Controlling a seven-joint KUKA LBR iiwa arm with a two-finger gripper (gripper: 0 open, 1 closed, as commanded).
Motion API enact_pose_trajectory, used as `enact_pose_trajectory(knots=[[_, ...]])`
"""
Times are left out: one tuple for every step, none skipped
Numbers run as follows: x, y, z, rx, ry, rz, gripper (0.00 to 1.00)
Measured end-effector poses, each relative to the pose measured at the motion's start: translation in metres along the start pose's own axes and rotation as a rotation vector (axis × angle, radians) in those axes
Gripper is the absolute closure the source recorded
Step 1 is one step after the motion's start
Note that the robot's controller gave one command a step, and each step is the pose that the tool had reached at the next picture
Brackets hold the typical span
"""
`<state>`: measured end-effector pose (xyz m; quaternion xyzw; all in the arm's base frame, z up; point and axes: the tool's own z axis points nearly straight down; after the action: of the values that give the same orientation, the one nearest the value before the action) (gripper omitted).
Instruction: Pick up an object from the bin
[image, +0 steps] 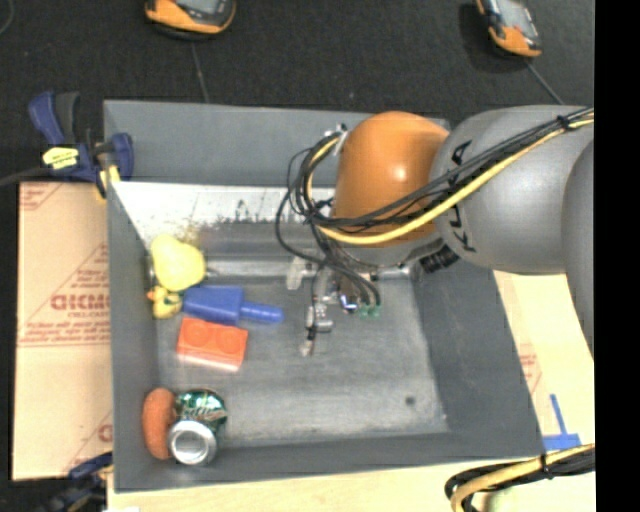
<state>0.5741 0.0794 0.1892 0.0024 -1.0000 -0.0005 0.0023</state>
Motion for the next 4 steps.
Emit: enact_pose_trajectory(knots=[[-0.001,0.000,-0.005,-0.001,-0.008,0.002,0.00],[0.027,0.022,0.022,0.001,-0.007,-0.069,0.00],[0.021,0.019,0.030,0.001,-0.015,-0.090,0.00],[0.029,0.057,0.059,0.001,-0.008,-0.137,0.00]])
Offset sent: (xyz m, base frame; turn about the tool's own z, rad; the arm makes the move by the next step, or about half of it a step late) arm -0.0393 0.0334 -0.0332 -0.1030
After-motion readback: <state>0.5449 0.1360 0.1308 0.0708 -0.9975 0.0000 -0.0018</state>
